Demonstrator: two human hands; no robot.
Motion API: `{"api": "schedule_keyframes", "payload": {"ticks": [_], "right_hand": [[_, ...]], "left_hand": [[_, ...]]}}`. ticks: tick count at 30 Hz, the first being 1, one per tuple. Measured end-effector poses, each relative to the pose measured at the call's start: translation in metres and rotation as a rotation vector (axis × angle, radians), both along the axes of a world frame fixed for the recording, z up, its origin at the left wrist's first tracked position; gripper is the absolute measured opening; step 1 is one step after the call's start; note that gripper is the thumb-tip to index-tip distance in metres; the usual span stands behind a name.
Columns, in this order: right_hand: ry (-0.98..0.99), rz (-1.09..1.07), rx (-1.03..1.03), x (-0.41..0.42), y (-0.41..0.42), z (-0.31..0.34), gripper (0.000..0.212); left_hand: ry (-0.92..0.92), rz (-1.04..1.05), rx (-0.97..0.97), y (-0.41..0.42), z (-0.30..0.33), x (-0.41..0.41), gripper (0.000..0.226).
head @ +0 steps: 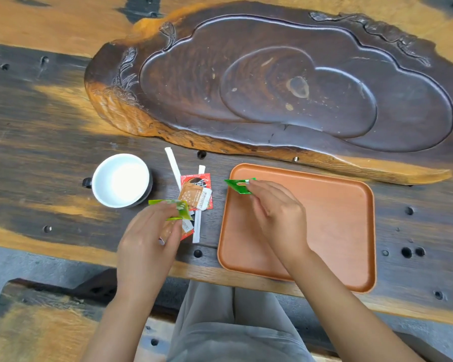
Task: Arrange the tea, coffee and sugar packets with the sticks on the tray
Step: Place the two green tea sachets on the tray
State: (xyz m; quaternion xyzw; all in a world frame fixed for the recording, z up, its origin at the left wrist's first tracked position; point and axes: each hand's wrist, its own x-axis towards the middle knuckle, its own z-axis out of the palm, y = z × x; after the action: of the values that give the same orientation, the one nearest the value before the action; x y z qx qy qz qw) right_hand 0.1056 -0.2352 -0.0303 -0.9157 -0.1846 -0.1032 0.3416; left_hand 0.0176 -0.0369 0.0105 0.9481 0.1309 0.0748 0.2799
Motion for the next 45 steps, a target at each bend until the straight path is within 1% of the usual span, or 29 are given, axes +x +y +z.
{"api": "schedule_keyframes", "payload": {"ticks": [3,7,10,13,15,17,20,22,24,29,32,36,41,45], "right_hand": [[-0.029,-0.084,-0.133,-0.004,-0.040,-0.008,0.023],[0.011,-0.133,-0.266,-0.008,-0.074,-0.022,0.023],[0.052,-0.087,-0.310,-0.013,-0.083,-0.028,0.026],[0.083,-0.038,-0.335,-0.023,-0.086,-0.035,0.024],[0.111,-0.030,-0.358,-0.029,-0.087,-0.041,0.022],[0.160,-0.033,-0.359,-0.034,-0.089,-0.044,0.029],[0.199,-0.007,-0.371,-0.039,-0.087,-0.044,0.036],[0.234,0.013,-0.396,-0.040,-0.084,-0.044,0.036],[0.273,0.000,-0.407,-0.040,-0.082,-0.045,0.035],[0.323,-0.042,-0.392,-0.032,-0.083,-0.046,0.036],[0.336,-0.043,-0.391,-0.024,-0.080,-0.046,0.037],[0.346,-0.046,-0.405,-0.012,-0.076,-0.045,0.041],[0.367,-0.050,-0.407,-0.006,-0.075,-0.046,0.043],[0.358,-0.057,-0.396,-0.007,-0.077,-0.045,0.039]], "left_hand": [[-0.051,-0.140,-0.080,-0.037,-0.014,0.027,0.020],[0.038,-0.323,-0.131,-0.073,-0.048,0.052,0.025],[0.073,-0.408,-0.158,-0.084,-0.068,0.059,0.025],[0.105,-0.468,-0.093,-0.083,-0.079,0.055,0.023],[0.135,-0.505,-0.007,-0.081,-0.079,0.049,0.029],[0.167,-0.540,0.053,-0.082,-0.074,0.043,0.037],[0.255,-0.599,0.081,-0.086,-0.073,0.036,0.044],[0.332,-0.606,0.088,-0.089,-0.077,0.036,0.048],[0.371,-0.600,0.107,-0.092,-0.079,0.038,0.050],[0.340,-0.638,0.123,-0.096,-0.081,0.051,0.048],[0.330,-0.637,0.119,-0.097,-0.082,0.061,0.050],[0.307,-0.626,0.120,-0.098,-0.084,0.072,0.043],[0.302,-0.613,0.125,-0.099,-0.084,0.076,0.044],[0.304,-0.607,0.129,-0.099,-0.084,0.076,0.044]]}}
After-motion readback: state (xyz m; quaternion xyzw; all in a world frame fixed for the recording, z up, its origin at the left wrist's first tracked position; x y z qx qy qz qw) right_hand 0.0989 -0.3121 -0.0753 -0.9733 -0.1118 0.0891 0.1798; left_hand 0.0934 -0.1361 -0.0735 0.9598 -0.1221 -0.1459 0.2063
